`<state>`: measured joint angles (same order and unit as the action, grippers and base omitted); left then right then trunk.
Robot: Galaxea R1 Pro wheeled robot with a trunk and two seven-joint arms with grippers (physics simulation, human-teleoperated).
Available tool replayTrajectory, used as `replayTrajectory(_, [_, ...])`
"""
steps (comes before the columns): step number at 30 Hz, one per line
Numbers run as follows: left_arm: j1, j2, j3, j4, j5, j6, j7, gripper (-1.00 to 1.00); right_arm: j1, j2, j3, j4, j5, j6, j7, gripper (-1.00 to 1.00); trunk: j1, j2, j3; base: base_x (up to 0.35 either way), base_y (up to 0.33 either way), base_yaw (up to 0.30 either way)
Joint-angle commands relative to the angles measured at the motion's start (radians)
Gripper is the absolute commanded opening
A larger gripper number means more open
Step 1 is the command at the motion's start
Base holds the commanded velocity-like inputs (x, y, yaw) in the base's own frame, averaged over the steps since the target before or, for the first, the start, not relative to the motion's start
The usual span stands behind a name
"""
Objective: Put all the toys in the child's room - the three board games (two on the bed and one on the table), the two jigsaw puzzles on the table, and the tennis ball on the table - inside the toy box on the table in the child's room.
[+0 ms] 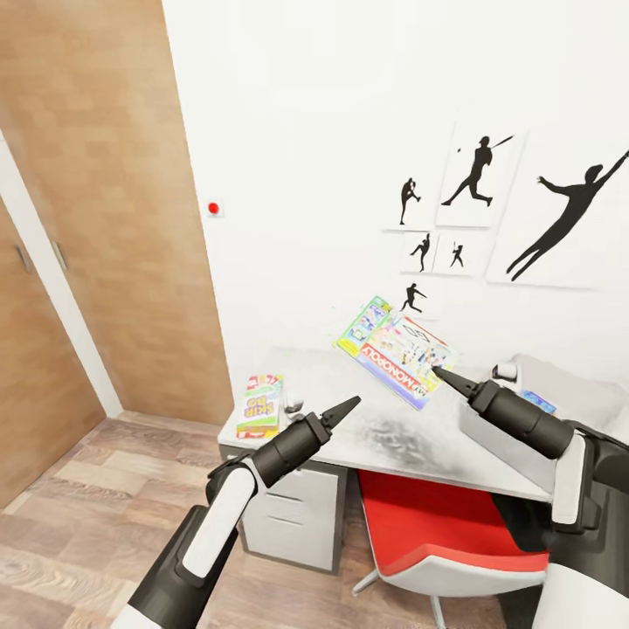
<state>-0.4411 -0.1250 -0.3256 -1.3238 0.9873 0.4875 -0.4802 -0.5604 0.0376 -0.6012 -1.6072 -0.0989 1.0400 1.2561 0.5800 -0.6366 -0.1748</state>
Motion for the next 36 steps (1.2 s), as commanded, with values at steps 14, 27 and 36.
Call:
replayTrajectory(14, [-0.002, 0.008, 0.032, -0.001, 0.003, 0.042, 0.006, 1.00, -0.014, -0.031, -0.024, 0.012, -0.002, 0.007, -0.014, -1.00, 0.000, -0.001, 0.008, 0.000, 0.000, -0.254])
replayTrajectory(27, [-0.012, 0.009, 0.050, -0.098, 0.005, 0.110, 0.134, 1.00, -0.154, -0.187, -0.081, 0.255, -0.002, 0.007, -0.071, -1.00, 0.000, -0.001, 0.017, 0.000, 0.000, -0.257])
replayTrajectory(36, [-0.086, 0.003, 0.043, -0.225, 0.040, 0.218, 0.475, 1.00, -0.303, -0.379, -0.087, 0.615, -0.006, 0.007, -0.075, -1.00, 0.000, -0.001, 0.020, 0.000, 0.000, -0.272])
